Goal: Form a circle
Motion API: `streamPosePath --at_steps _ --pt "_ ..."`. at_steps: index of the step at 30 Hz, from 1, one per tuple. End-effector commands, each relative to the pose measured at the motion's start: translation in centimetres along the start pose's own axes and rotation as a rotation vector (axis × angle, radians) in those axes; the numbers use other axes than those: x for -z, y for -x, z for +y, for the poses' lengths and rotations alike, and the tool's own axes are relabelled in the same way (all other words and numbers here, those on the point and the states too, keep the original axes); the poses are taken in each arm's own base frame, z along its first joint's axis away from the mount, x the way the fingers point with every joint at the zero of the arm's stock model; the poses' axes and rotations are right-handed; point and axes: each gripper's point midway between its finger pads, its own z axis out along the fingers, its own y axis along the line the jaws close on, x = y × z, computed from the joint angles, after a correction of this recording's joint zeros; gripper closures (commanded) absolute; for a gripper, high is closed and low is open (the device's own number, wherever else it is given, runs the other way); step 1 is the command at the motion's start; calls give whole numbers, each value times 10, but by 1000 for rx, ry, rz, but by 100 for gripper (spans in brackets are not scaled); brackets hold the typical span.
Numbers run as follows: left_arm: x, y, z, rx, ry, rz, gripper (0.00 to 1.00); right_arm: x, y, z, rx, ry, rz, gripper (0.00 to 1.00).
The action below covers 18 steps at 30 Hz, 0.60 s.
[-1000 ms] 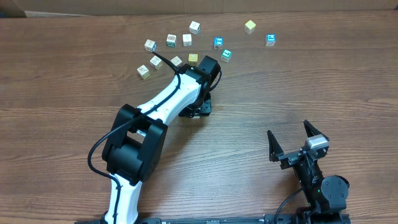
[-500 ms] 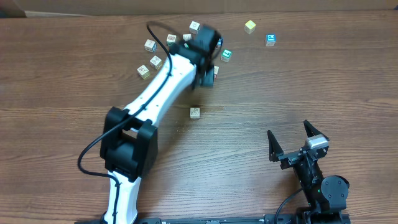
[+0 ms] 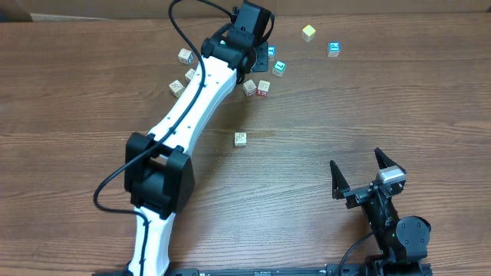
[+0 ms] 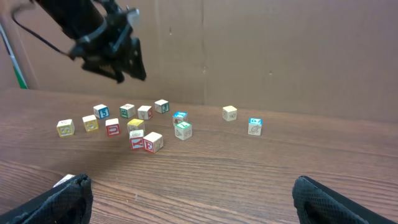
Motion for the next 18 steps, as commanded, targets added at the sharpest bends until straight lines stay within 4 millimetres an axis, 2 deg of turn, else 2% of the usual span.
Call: streamPosePath --at_steps 1,7,18 --pt "-37 -24 7 7 45 62 44 0 -2 0 -5 -1 -4 0" --pt "-67 -51 13 76 81 130 44 0 -2 0 -5 -1 -4 0" --pt "-97 -76 20 146 119 184 45 0 -2 0 -5 -1 -4 0"
